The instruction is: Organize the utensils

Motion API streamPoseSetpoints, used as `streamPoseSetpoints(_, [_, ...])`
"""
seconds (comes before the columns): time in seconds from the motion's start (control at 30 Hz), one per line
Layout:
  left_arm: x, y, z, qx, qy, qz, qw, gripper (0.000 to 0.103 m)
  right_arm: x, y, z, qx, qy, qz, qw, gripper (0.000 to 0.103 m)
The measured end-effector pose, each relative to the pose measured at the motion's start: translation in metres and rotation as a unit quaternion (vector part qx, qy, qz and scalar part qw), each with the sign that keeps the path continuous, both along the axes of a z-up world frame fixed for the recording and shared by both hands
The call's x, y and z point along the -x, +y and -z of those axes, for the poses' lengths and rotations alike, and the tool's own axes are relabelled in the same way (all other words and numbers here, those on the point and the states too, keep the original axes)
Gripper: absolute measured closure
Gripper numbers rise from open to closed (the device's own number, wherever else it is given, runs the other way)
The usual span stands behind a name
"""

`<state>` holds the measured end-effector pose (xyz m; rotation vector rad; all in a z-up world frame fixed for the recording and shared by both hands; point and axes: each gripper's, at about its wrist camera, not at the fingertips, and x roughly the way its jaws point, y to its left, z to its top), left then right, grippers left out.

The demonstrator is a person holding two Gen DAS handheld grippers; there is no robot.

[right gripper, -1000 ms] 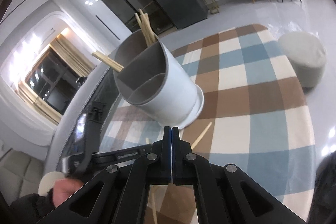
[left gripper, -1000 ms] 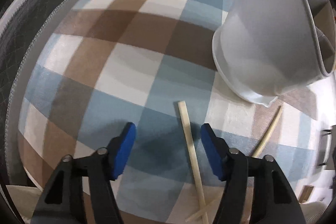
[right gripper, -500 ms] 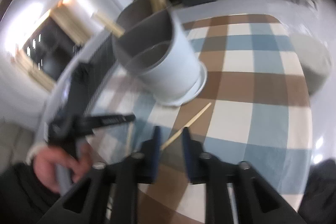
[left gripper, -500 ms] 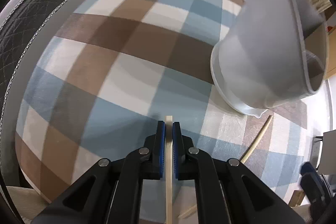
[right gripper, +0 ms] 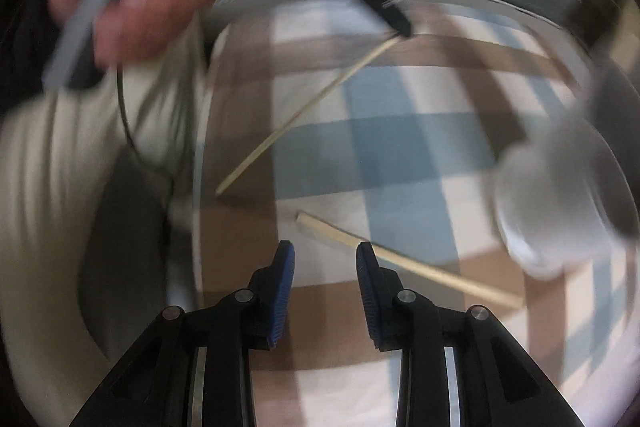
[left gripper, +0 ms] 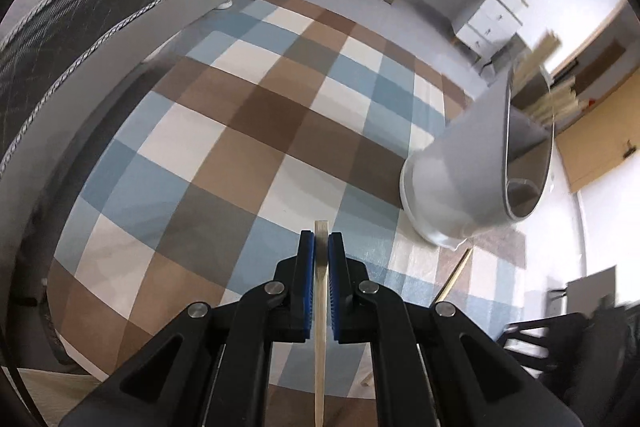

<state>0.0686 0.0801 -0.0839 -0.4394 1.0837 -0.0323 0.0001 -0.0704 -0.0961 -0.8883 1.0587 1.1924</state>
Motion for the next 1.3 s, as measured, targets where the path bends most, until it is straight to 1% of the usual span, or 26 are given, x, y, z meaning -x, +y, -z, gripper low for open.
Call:
streamPoseSetpoints(0.07, [-0.001, 0.006, -0.001, 0.010, -0.003, -0.001, 0.9999, 0.101, 0.001, 0.015, 0.011, 0.041, 0.004, -0.046, 0.998, 0.075])
streamPoseSetpoints(0.13, [-0.002, 0.012, 0.000, 0.015, -0.002, -0.005, 0.9999, 0.101, 0.001, 0.027, 0.018, 0.069, -0.002, -0.078, 0.995, 0.074])
streamPoseSetpoints(0.23, [-0.003, 0.020, 0.000, 0.031, -0.001, -0.010, 0.9995, 0.101, -0.001, 0.044, 0.027, 0.105, 0.000, -0.116, 0.988, 0.075])
streamPoseSetpoints(0.27, [-0.004, 0.020, -0.001, 0.031, -0.003, -0.008, 0.9995, 0.101, -0.003, 0.048, 0.031, 0.118, 0.002, -0.127, 0.985, 0.075])
streamPoseSetpoints(0.33, [-0.005, 0.020, -0.004, 0.023, -0.009, -0.006, 0.9997, 0.101, -0.005, 0.056, 0.039, 0.144, -0.007, -0.144, 0.979, 0.073])
streamPoseSetpoints(0.37, [-0.005, 0.021, -0.005, 0.020, -0.011, -0.004, 0.9997, 0.101, -0.007, 0.059, 0.046, 0.166, -0.006, -0.151, 0.975, 0.074])
streamPoseSetpoints(0.43, [-0.006, 0.025, -0.005, 0.025, -0.012, -0.007, 0.9996, 0.101, -0.012, 0.067, 0.047, 0.163, 0.003, -0.156, 0.974, 0.077])
streamPoseSetpoints(0.5, [-0.006, 0.031, -0.004, 0.033, -0.009, -0.015, 0.9993, 0.101, -0.016, 0.073, 0.049, 0.165, 0.008, -0.150, 0.975, 0.079])
streamPoseSetpoints(0.57, [-0.007, 0.037, -0.004, 0.042, -0.008, -0.023, 0.9988, 0.101, -0.013, 0.075, 0.051, 0.162, -0.002, -0.148, 0.976, 0.087])
streamPoseSetpoints(0.63, [-0.006, 0.040, -0.005, 0.036, -0.008, -0.028, 0.9989, 0.101, -0.012, 0.073, 0.051, 0.143, 0.002, -0.126, 0.982, 0.092])
streamPoseSetpoints(0.67, [-0.006, 0.041, -0.006, 0.035, -0.011, -0.029, 0.9989, 0.101, -0.011, 0.069, 0.050, 0.133, 0.004, -0.110, 0.985, 0.093])
streamPoseSetpoints(0.7, [-0.005, 0.042, -0.007, 0.037, -0.013, -0.029, 0.9988, 0.101, -0.013, 0.065, 0.050, 0.116, 0.006, -0.085, 0.990, 0.093])
streamPoseSetpoints(0.73, [-0.005, 0.041, -0.008, 0.037, -0.014, -0.028, 0.9988, 0.101, -0.012, 0.060, 0.048, 0.102, 0.008, -0.066, 0.993, 0.098])
streamPoseSetpoints(0.77, [-0.004, 0.040, -0.009, 0.035, -0.016, -0.026, 0.9989, 0.101, -0.013, 0.056, 0.048, 0.084, 0.012, -0.046, 0.995, 0.099])
streamPoseSetpoints(0.8, [-0.004, 0.039, -0.010, 0.033, -0.018, -0.024, 0.9990, 0.101, -0.014, 0.050, 0.048, 0.064, 0.006, -0.019, 0.998, 0.102])
streamPoseSetpoints(0.87, [-0.003, 0.035, -0.011, 0.031, -0.020, -0.019, 0.9991, 0.101, -0.017, 0.039, 0.043, 0.019, 0.012, 0.037, 0.999, 0.103])
streamPoseSetpoints(0.9, [-0.002, 0.033, -0.011, 0.030, -0.021, -0.016, 0.9992, 0.101, -0.018, 0.033, 0.039, -0.004, 0.007, 0.069, 0.998, 0.103])
streamPoseSetpoints(0.97, [-0.001, 0.029, -0.012, 0.026, -0.020, -0.011, 0.9994, 0.101, -0.019, 0.022, 0.034, -0.037, 0.008, 0.109, 0.993, 0.103])
streamPoseSetpoints(1.0, [0.000, 0.027, -0.013, 0.024, -0.021, -0.008, 0.9995, 0.101, -0.018, 0.016, 0.031, -0.053, 0.000, 0.129, 0.990, 0.103])
streamPoseSetpoints(1.03, [0.001, 0.025, -0.015, 0.022, -0.022, -0.007, 0.9995, 0.101, -0.017, 0.010, 0.028, -0.067, 0.003, 0.149, 0.987, 0.103])
streamPoseSetpoints(1.07, [0.002, 0.022, -0.017, 0.019, -0.023, -0.005, 0.9995, 0.101, -0.019, 0.007, 0.025, -0.084, 0.002, 0.175, 0.981, 0.103])
streamPoseSetpoints(1.1, [0.003, 0.021, -0.018, 0.016, -0.024, -0.003, 0.9996, 0.101, -0.027, 0.000, 0.015, -0.105, 0.003, 0.203, 0.974, 0.103])
streamPoseSetpoints(1.17, [0.007, 0.017, -0.024, 0.012, -0.030, 0.001, 0.9995, 0.101, -0.031, -0.015, 0.005, -0.147, 0.004, 0.250, 0.957, 0.103])
streamPoseSetpoints(1.23, [0.012, 0.014, -0.028, 0.007, -0.034, 0.003, 0.9994, 0.101, -0.031, -0.020, -0.001, -0.167, 0.006, 0.271, 0.948, 0.103])
streamPoseSetpoints(1.27, [0.013, 0.013, -0.029, 0.006, -0.035, 0.004, 0.9994, 0.101, -0.031, -0.020, -0.003, -0.169, 0.005, 0.275, 0.946, 0.103])
streamPoseSetpoints(1.3, [0.015, 0.012, -0.030, 0.007, -0.033, 0.004, 0.9994, 0.101, -0.028, -0.014, -0.006, -0.168, 0.015, 0.267, 0.949, 0.103])
